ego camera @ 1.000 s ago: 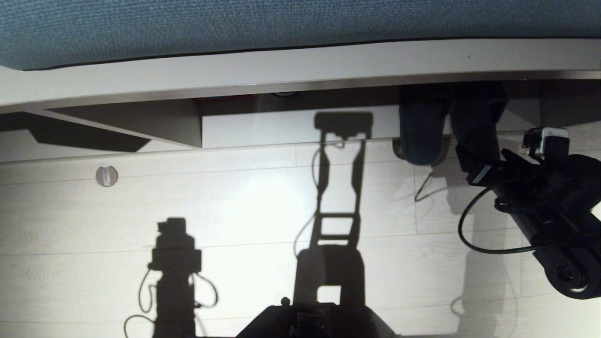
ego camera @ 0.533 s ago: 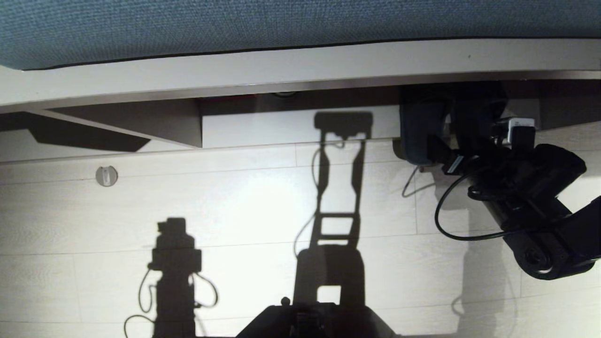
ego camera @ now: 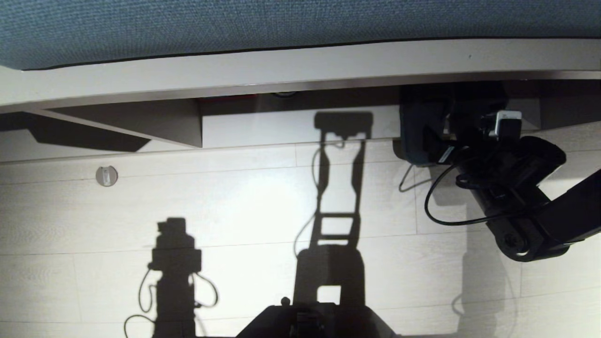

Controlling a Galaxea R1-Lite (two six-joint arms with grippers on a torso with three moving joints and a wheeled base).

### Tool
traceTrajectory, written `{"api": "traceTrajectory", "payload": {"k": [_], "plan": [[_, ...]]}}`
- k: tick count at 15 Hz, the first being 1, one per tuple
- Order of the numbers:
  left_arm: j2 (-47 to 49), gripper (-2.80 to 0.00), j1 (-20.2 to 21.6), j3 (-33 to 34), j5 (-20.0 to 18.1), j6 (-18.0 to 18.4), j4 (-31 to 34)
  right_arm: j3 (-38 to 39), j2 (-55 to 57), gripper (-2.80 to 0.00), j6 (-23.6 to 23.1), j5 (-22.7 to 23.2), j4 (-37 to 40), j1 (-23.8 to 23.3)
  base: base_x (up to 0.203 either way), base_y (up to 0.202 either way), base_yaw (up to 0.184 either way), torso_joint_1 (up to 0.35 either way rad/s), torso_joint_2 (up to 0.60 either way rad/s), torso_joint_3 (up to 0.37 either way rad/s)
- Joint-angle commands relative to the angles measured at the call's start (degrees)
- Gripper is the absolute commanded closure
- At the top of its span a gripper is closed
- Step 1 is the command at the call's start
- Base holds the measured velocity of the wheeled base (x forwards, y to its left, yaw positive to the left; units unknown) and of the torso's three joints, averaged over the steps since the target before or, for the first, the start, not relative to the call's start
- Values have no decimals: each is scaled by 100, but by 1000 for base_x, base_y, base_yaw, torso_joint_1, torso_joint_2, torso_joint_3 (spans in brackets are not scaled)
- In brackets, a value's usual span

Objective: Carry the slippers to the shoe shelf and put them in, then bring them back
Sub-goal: Pick up the slippers in the shoe cabinet

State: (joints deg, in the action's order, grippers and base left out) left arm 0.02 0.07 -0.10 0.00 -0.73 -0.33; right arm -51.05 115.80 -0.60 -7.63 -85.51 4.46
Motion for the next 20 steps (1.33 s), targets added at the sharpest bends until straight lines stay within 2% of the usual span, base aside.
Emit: {"api": "traceTrajectory", "payload": {"k": [1, 12, 20], "plan": [[-2, 0, 1, 1, 0, -6, -2, -338, 192, -280, -9, -9, -54, -43, 0, 0, 0, 0, 0, 0], [6, 0, 1, 1, 0, 3, -2, -1473, 589, -280, -168, -2, 40, -337, 0, 0, 0, 0, 0, 0], [-2, 0, 1, 1, 0, 3, -2, -2494, 1007, -280, -341, -16, 276, -279, 0, 0, 0, 0, 0, 0]]}}
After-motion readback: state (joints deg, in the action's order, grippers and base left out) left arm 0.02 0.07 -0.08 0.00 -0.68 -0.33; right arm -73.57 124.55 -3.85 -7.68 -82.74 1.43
